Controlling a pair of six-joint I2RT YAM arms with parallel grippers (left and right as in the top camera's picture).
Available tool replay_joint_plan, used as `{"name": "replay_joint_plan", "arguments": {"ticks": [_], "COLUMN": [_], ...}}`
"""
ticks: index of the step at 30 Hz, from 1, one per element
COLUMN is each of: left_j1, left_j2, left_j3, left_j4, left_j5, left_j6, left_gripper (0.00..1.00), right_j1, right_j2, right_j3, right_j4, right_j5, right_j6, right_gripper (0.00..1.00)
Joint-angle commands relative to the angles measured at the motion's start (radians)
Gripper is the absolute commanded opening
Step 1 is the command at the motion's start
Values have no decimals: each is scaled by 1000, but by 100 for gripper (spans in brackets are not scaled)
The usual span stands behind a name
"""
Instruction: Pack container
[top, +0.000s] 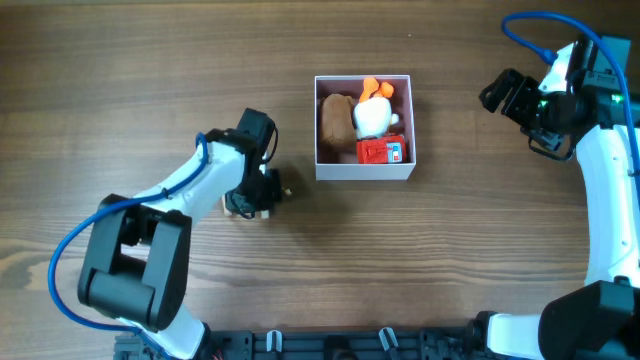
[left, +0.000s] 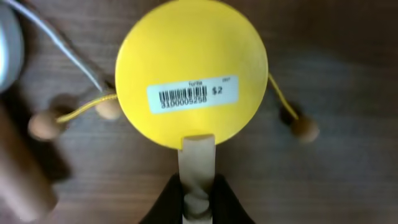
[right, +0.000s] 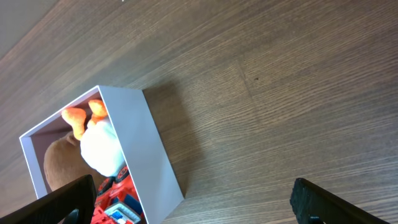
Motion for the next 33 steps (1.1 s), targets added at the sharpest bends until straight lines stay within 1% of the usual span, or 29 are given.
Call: {"name": "replay_joint_plan", "arguments": {"ticks": [1, 4, 6, 7, 10, 15, 21, 26, 28, 29, 31, 33], "left_j1": [-5, -14, -31, -50, -101, -187, -243, -258, -263, -266, -271, -275], "left_j2": [-52, -91, -115, -131, -140, -106, 37, 132, 151, 156, 163, 163], "left_j3": [164, 291, 385, 455, 532, 538, 539, 539, 538, 538, 539, 539], "left_j4": [-99, -174, -196, -193, -147, -45, 32, 51, 48, 48, 49, 45], "left_j5": [0, 1, 2, 1, 1, -3, -6, -6, -6, -3, 10, 16], "left_j6": [86, 129, 154, 170, 264, 385, 397, 396, 396, 396, 396, 395], "left_gripper": [6, 6, 7, 6, 4, 4, 4, 4, 8, 15, 22, 32], "right_j1": [-2, -2, -2, -2, -2, -2, -2, -2, -2, -2, -2, -2], "right_j2": [-2, -2, -2, -2, -2, -2, -2, -2, -2, -2, -2, -2], "right_j3": [-1, -1, -1, -1, -1, -1, -1, -1, -1, -1, -1, -1], "right_j4": [3, 3, 3, 3, 3, 3, 3, 3, 3, 3, 3, 3], "right_j5": [17, 16, 16, 16, 16, 16, 16, 16, 16, 16, 16, 16], "right_j6": [2, 2, 2, 2, 2, 2, 2, 2, 2, 2, 2, 2], "right_gripper": [100, 100, 100, 100, 100, 100, 100, 100, 100, 100, 100, 100]}}
